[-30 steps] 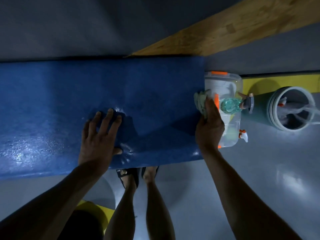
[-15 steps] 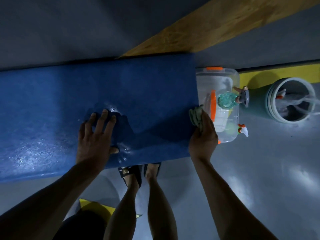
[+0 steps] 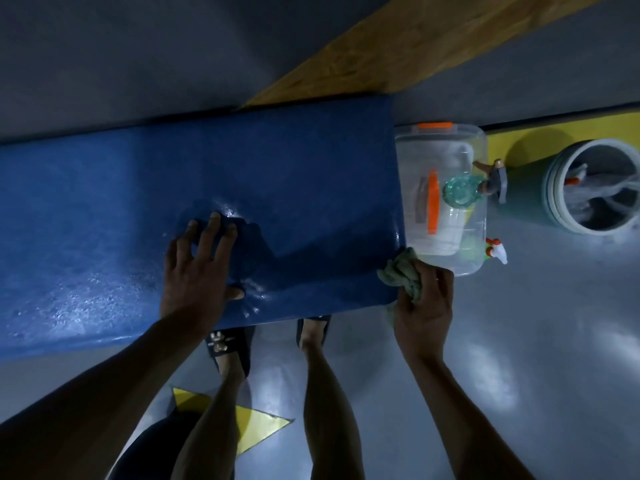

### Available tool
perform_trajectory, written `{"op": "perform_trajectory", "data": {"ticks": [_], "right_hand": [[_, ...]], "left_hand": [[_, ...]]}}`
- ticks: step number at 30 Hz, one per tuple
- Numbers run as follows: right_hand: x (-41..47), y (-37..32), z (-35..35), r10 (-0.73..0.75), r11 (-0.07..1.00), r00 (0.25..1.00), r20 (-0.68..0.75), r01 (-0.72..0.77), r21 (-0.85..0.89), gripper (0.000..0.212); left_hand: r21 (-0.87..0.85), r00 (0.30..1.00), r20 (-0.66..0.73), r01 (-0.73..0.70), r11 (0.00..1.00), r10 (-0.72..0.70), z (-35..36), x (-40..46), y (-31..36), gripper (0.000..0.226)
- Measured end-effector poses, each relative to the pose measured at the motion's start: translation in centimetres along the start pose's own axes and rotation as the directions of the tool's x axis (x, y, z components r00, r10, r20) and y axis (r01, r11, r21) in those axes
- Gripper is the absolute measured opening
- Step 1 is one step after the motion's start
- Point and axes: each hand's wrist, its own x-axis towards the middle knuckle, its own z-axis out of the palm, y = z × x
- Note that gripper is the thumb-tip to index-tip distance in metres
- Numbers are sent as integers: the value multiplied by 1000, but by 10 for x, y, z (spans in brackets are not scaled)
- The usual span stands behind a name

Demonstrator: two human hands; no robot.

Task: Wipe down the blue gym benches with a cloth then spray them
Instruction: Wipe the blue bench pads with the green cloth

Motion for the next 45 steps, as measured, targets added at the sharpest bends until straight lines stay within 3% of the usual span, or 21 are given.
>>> {"op": "perform_trajectory", "data": {"ticks": [3,5,7,9,11,13,16,19,24,26,28,30,33,35,37,40,43,45], "right_hand": [[-20,-25,20,103,994,990,-101,-100,34,63],[-46,-48,41,55,998,996,-76,-54,13,65],[-71,-69,63,-109,993,986,128,112,-19,66],[-83,-78,72,-315,937,889,334,348,-43,66],[-71,-71,62,-457,843,785,419,532,-77,62],[-46,-53,40,-500,772,762,412,607,-185,60],[-10,-27,8,-391,803,877,278,473,-362,69],[-5,-20,9,-292,873,949,121,317,-372,68],[-51,-68,78,-9,973,969,-246,-48,-224,65],[-91,-110,114,39,976,980,-197,-80,-205,59],[-132,-150,146,-31,986,999,-35,25,-167,53],[-165,-174,162,-165,970,973,164,190,-152,46],[-160,-158,150,-458,814,794,399,555,-171,49],[-135,-128,127,-526,721,744,412,647,-248,54],[-105,-97,97,-444,765,844,302,532,-362,56],[-76,-74,65,-133,937,990,46,141,-321,58],[-80,-93,93,62,955,979,-196,-115,-274,48],[-106,-128,132,69,970,972,-224,-118,-213,49]], "left_hand": [[-6,1000,-19,-11,1000,11,2,0,-3,115],[-11,1000,-23,-21,1000,21,3,0,-4,115],[-26,999,-26,-34,999,33,3,-1,-6,114],[-31,999,-25,-42,999,41,3,-1,-8,114],[-28,999,-17,-51,998,50,4,-1,-13,114],[-28,997,-24,-74,997,73,4,-1,-20,115],[-33,993,-34,-111,993,109,6,-2,-26,117],[-43,986,-50,-162,986,160,6,-6,-34,114],[-45,966,-130,-232,972,225,9,-28,-71,108],[-19,966,-137,-226,974,221,10,-40,-90,108],[9,969,-128,-212,977,212,10,-49,-109,107],[37,977,-101,-183,982,185,8,-56,-125,106],[52,985,-69,-153,987,157,10,-60,-144,107],[57,986,-53,-153,986,157,13,-59,-150,107],[42,986,-48,-157,987,159,14,-58,-151,107],[28,988,-39,-147,989,148,17,-58,-152,108],[13,986,-58,-157,987,158,21,-57,-154,107],[5,984,-64,-165,986,165,22,-56,-156,107]]}}
